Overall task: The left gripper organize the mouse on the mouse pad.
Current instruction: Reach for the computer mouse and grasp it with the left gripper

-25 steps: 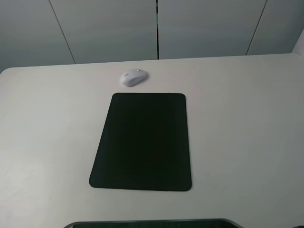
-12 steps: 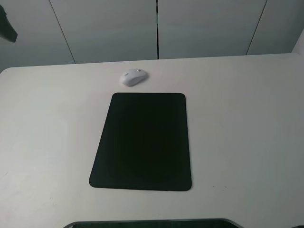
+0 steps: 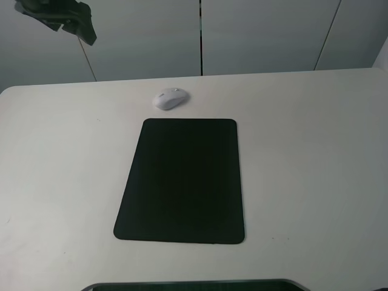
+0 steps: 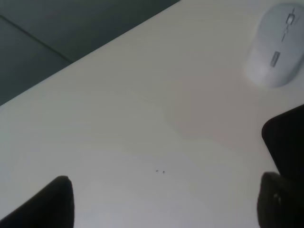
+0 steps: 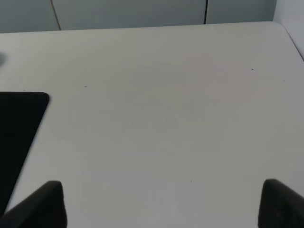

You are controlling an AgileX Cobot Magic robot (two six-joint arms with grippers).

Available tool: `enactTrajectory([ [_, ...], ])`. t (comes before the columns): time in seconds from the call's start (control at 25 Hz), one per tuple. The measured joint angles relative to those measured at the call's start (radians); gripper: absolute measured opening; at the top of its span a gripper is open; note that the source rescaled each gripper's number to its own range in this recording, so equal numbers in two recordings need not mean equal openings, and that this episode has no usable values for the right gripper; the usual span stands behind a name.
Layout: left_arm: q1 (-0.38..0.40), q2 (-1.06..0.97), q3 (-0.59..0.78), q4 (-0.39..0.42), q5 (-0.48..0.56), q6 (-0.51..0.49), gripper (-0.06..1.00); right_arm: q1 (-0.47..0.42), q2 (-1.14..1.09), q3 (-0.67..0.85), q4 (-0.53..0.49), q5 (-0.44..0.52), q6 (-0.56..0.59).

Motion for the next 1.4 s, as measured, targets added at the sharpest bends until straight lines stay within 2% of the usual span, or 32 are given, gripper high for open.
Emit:
enactTrajectory([
  [0.28, -0.052, 0.171, -0.124, -0.055, -0.008, 0.09, 0.96, 0.0, 0.0, 0.0, 0.0, 0.0, 0.0],
  [0.6, -0.085, 0.316, -0.246, -0.076, -0.022, 0.161, 0.96, 0.0, 0.0, 0.0, 0.0, 0.0, 0.0],
  [1.0, -0.133, 0.468, -0.317, -0.127, -0.042, 0.189, 0.96, 0.0, 0.0, 0.0, 0.0, 0.0, 0.0],
  [1.4, -0.137, 0.574, -0.384, -0.133, -0.052, 0.174, 0.96, 0.0, 0.0, 0.0, 0.0, 0.0, 0.0],
])
